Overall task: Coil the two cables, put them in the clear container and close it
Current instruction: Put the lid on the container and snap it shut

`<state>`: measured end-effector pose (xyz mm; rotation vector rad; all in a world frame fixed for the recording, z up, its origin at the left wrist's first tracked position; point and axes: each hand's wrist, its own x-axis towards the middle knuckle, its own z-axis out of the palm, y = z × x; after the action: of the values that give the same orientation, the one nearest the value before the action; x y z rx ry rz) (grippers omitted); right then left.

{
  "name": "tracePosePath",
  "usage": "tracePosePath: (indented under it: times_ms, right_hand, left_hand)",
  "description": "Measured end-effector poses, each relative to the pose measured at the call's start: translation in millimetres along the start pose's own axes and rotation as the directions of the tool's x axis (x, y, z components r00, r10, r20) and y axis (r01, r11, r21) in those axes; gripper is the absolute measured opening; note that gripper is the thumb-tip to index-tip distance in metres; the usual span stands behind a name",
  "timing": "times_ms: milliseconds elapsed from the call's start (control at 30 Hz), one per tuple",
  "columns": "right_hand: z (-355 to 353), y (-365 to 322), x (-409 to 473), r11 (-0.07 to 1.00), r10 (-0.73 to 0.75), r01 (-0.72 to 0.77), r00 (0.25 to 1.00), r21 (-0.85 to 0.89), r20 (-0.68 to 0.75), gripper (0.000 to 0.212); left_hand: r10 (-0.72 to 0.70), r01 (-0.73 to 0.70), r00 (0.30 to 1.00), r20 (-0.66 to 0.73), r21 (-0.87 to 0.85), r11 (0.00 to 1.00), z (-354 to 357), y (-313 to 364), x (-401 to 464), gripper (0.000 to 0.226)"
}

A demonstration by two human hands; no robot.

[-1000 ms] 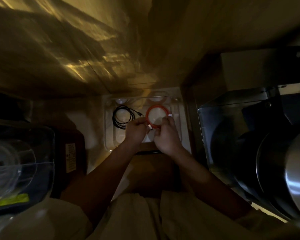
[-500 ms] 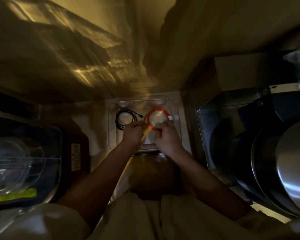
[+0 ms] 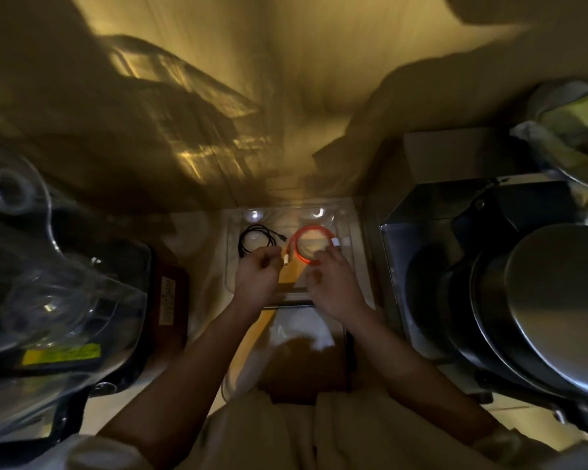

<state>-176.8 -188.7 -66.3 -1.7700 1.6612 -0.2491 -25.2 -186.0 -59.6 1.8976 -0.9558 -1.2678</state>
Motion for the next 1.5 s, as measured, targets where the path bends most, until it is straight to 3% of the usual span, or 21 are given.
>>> tracePosePath:
  times_ms: [133, 300, 500, 667, 833, 900, 967, 1067, 1133, 1267, 1500]
  right_hand:
    - [0, 1, -18, 0.994, -0.049, 0.052, 0.998, -0.093, 0.032, 0.039]
    - [0, 2, -51, 0.997, -0.054, 0.057, 0.996, 0.045, -0.077, 0.047]
    - [7, 15, -83, 0.997, -0.082, 0.082, 0.995, 0.011, -0.049, 0.038]
    - [13, 21, -117, 0.993, -0.026, 0.04, 0.991, 0.108, -0.132, 0.04]
    - [25, 36, -142, 0.995, 0.005, 0.005, 0.995, 0.099, -0.101, 0.032]
    - [31, 42, -150, 0.994, 0.049, -0.04, 0.995, 0.105, -0.087, 0.025]
    - [35, 47, -157, 0.983, 0.11, -0.097, 0.991, 0.157, -0.077, 0.019]
    - [40, 53, -161, 0.955, 0.203, -0.192, 0.979, 0.227, -0.025, 0.015]
    - [44, 56, -164, 0.926, 0.241, -0.242, 0.97, 0.291, 0.04, 0.015]
    - [46, 55, -167, 0.841, 0.269, -0.284, 0.958, 0.46, 0.1, 0.028]
    - [39, 60, -161, 0.678, 0.372, -0.422, 0.903, 0.602, 0.214, 0.027]
  left_hand:
    - [0.108, -0.107, 0.994, -0.01, 0.063, 0.992, -12, -8, -26, 0.021]
    - [0.179, -0.177, 0.981, -0.077, 0.028, 0.984, -27, -26, -59, 0.021]
    - [0.101, -0.114, 0.988, -0.12, -0.105, 0.988, -43, -60, -89, 0.022]
    - [0.028, -0.025, 0.985, -0.172, 0.023, 0.999, -54, -90, -106, 0.02]
    - [0.002, 0.018, 0.993, -0.118, 0.173, 0.985, -68, -121, -122, 0.026]
    - [0.004, 0.024, 0.99, -0.141, 0.194, 0.981, -71, -132, -127, 0.02]
    - [-0.051, 0.094, 0.976, -0.21, 0.199, 0.976, -73, -140, -129, 0.03]
    - [-0.155, 0.209, 0.953, -0.261, 0.192, 0.959, -77, -151, -126, 0.049]
    - [-0.208, 0.247, 0.952, -0.225, 0.16, 0.956, -78, -155, -123, 0.054]
    - [-0.253, 0.267, 0.956, -0.15, 0.076, 0.961, -79, -156, -119, 0.046]
    - [-0.33, 0.327, 0.943, -0.038, -0.073, 0.942, -84, -152, -117, 0.026]
